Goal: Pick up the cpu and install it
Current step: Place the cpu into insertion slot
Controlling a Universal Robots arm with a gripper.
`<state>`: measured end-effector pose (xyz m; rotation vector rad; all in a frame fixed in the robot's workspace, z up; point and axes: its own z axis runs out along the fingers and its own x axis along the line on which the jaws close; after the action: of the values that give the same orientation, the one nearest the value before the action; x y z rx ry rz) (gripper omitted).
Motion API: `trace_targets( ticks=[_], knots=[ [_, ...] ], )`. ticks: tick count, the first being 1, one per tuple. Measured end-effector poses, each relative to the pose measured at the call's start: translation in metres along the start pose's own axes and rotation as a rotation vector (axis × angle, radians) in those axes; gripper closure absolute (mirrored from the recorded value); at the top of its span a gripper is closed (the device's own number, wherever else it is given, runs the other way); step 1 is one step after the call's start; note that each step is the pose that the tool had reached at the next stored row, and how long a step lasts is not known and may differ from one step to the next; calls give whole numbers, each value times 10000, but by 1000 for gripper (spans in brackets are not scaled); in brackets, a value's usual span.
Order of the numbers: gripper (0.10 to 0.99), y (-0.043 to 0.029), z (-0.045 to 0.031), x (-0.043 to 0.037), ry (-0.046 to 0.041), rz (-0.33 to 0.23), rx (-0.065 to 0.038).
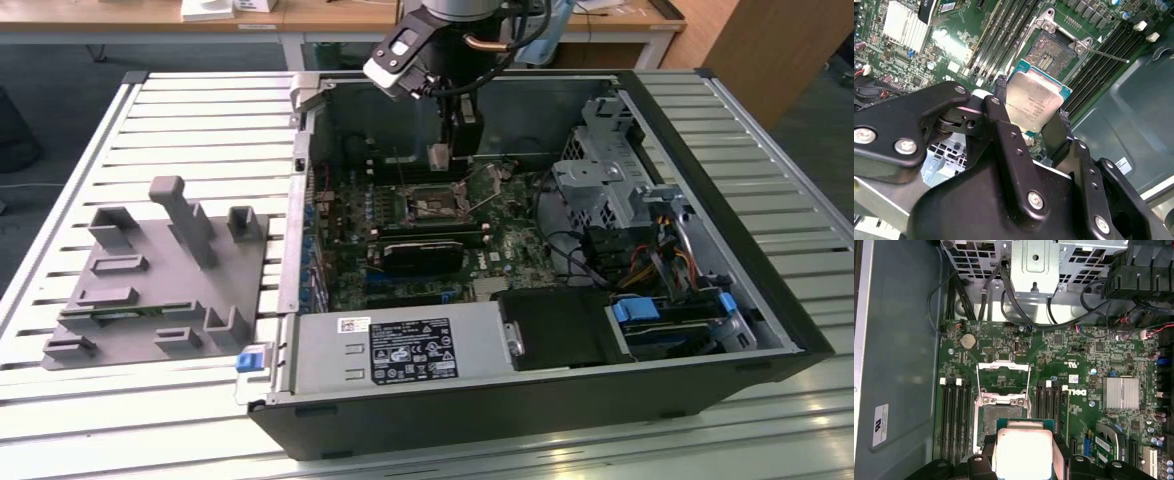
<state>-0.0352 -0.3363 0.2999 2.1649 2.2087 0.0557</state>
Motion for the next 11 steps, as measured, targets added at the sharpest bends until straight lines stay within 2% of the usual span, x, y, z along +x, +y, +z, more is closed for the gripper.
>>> trace_targets(
  ticks=[11],
  knots=[
    [553,-5,79,1,-12,187,2]
  ],
)
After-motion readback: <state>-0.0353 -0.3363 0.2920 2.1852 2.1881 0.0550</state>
